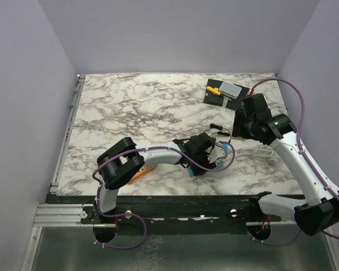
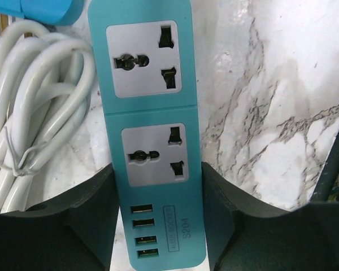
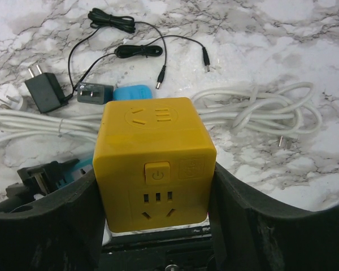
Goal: Insert the plug
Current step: Adjust the socket at the center of the board.
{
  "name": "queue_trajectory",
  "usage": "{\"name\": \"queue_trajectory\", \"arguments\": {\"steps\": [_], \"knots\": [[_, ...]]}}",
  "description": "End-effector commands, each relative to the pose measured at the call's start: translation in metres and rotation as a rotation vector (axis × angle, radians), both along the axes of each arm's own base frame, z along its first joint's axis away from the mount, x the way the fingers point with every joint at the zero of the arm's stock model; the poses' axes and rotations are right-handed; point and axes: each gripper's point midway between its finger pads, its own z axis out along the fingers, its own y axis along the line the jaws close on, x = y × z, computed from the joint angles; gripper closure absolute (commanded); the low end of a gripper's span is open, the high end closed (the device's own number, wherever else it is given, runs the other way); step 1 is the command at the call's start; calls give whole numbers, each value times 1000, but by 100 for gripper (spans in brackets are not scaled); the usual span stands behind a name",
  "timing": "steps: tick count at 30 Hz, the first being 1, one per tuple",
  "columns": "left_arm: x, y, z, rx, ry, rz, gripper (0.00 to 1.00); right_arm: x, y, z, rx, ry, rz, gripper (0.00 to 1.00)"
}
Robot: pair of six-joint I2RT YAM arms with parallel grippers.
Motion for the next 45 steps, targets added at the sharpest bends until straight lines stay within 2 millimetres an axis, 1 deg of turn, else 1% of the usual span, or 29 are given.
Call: {"name": "queue_trajectory", "arguments": {"steps": [1,5,6,7,11,14,16,18,19,22,24,27,30,32,34,35,38,45], "knots": [[-13,30,-17,103,51,-25,47,-2,13,-10,51,43,64,99],[-19,32,-7,85,56,-20,17,-17,23,-27,82,133,132,99],[-18,32,-2,77,55,-15,5,-20,24,-29,84,152,142,99],[-17,32,6,67,49,-13,2,-22,24,-31,81,166,148,99],[-22,35,39,23,77,-16,1,-28,25,-38,72,219,184,99],[-26,42,63,-9,105,-18,1,-32,33,-47,95,282,222,99],[-24,49,79,-34,90,-24,1,-36,39,-57,112,337,246,99],[-17,63,91,-30,88,-26,1,-37,44,-65,115,367,264,99],[-9,72,96,-28,93,-6,1,-37,45,-68,111,377,269,99],[14,107,103,-11,122,61,1,-41,55,-74,151,416,311,99],[24,132,102,18,104,64,1,-42,60,-76,168,426,334,99],[30,165,96,85,34,54,1,-43,66,-78,188,442,361,99],[21,187,81,123,32,70,1,-45,69,-85,170,472,367,99],[15,199,70,150,39,79,1,-48,71,-92,128,497,368,99],[14,208,63,164,37,85,1,-54,72,-102,64,531,364,99],[14,212,60,168,34,89,1,-54,70,-105,16,538,350,99],[12,220,51,172,49,87,1,-56,66,-110,-64,538,324,99],[7,221,33,170,83,38,1,-54,62,-109,-97,497,295,99]]}}
